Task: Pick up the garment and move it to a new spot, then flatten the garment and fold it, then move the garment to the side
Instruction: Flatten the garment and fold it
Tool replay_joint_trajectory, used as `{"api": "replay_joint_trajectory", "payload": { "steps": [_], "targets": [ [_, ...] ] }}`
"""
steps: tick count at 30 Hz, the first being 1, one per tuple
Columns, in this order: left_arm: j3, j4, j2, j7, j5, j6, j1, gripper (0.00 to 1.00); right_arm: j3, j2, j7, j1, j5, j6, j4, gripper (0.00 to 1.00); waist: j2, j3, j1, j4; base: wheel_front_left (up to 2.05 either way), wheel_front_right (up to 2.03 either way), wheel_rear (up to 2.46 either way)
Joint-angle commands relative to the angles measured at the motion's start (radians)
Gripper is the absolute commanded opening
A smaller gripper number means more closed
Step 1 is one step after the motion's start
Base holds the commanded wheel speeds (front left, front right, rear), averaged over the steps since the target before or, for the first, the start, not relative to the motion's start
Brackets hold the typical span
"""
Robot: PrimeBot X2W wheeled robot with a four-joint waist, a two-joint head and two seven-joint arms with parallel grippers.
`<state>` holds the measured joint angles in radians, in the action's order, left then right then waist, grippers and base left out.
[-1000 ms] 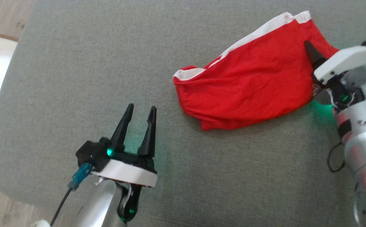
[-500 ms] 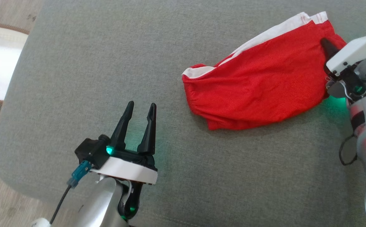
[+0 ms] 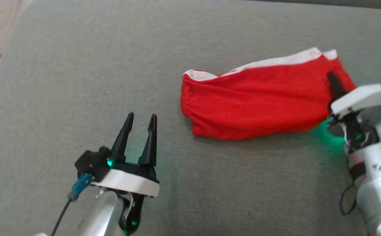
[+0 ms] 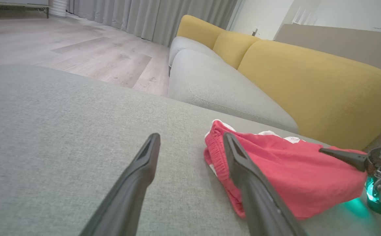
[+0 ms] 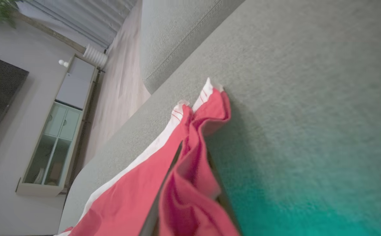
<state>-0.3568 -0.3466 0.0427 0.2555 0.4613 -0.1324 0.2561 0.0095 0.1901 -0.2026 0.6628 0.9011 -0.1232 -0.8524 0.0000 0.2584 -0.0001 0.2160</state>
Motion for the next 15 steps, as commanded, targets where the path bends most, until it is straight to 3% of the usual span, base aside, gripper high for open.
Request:
{"api": "replay_joint_trajectory", "payload": {
  "steps": [1, 9, 15],
  "targets": [
    [0.036, 0.023, 0.008, 0.006, -0.014, 0.002, -0.002, 1.00, 0.012, -0.018, 0.029, -0.036, 0.013, -0.008, 0.074, 0.00, 0.0000, -0.040, 0.0001, -0.052, 0.00, 0.00, 0.00],
    [0.051, 0.013, 0.008, 0.006, -0.036, 0.002, -0.030, 1.00, -0.032, -0.051, 0.115, -0.195, 0.006, -0.008, 0.183, 0.00, 0.0000, -0.085, 0.0001, -0.116, 0.00, 0.00, 0.00],
    [0.060, 0.008, 0.008, 0.006, -0.045, 0.002, -0.055, 1.00, -0.068, -0.069, 0.184, -0.271, -0.033, -0.008, 0.195, 0.00, 0.0000, -0.111, 0.0001, -0.144, 0.00, 0.00, 0.00]
  ]
}}
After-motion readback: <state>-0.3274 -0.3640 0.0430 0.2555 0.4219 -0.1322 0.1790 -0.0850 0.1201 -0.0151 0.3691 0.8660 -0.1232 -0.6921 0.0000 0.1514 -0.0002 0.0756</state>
